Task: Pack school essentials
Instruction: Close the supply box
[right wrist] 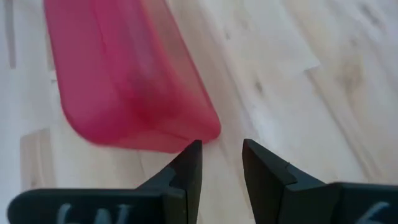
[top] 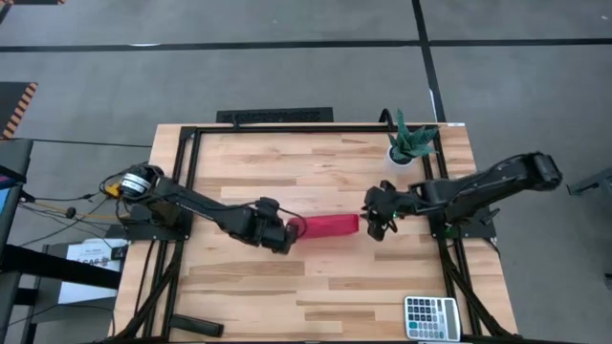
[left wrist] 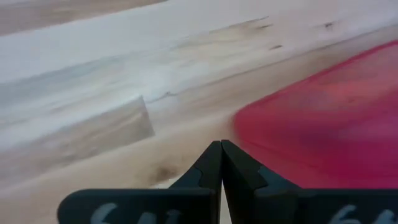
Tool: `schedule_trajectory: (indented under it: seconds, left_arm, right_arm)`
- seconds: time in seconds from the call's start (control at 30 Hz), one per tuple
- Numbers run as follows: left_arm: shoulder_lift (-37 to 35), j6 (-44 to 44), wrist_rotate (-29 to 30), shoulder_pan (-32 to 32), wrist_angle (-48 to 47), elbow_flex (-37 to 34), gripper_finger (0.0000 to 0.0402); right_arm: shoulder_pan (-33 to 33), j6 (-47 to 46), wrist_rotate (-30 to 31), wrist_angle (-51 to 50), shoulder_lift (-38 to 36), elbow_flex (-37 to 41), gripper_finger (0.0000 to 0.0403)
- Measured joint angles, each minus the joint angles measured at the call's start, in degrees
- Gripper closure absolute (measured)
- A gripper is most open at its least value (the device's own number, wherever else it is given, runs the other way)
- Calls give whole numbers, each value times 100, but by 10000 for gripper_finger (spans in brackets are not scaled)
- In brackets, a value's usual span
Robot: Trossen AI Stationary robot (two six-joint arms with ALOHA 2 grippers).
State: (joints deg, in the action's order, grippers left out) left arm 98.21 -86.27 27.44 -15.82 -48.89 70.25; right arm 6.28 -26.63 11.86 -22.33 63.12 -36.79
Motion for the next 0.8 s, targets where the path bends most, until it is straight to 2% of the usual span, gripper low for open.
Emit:
schedule_trajectory:
  seconds: [0.13,0.27,0.4,0.47,0.57,0.63,0.67,0.73,0.8]
  left_arm:
    - [91,-402,191,-225,139,-2,401]
    - [82,-907,618,-466,195,-1,401]
    - [-258,-1430,803,-635,-301,55,401]
    - [-589,-1656,1196,-689,-719,149,401]
    - [-1122,-1731,2334,-685,-730,217,401]
    - [-1361,-1242,2994,-516,-165,220,401]
    - [-1431,-826,3078,-392,193,222,401]
    - [-1444,223,2865,-61,971,222,401]
    - [-1324,1121,2235,281,1762,222,401]
  right_arm:
    - [352,-89,7,94,164,81,281]
    - [715,-127,355,73,326,78,281]
    - [990,-163,613,42,446,78,281]
    - [1076,-188,651,50,452,76,281]
    - [1139,-246,657,78,450,77,281]
    - [1138,-318,658,106,449,77,281]
    - [1137,-335,658,134,449,78,281]
    - [1186,-372,656,258,449,76,281]
    - [1277,-501,652,248,447,76,281]
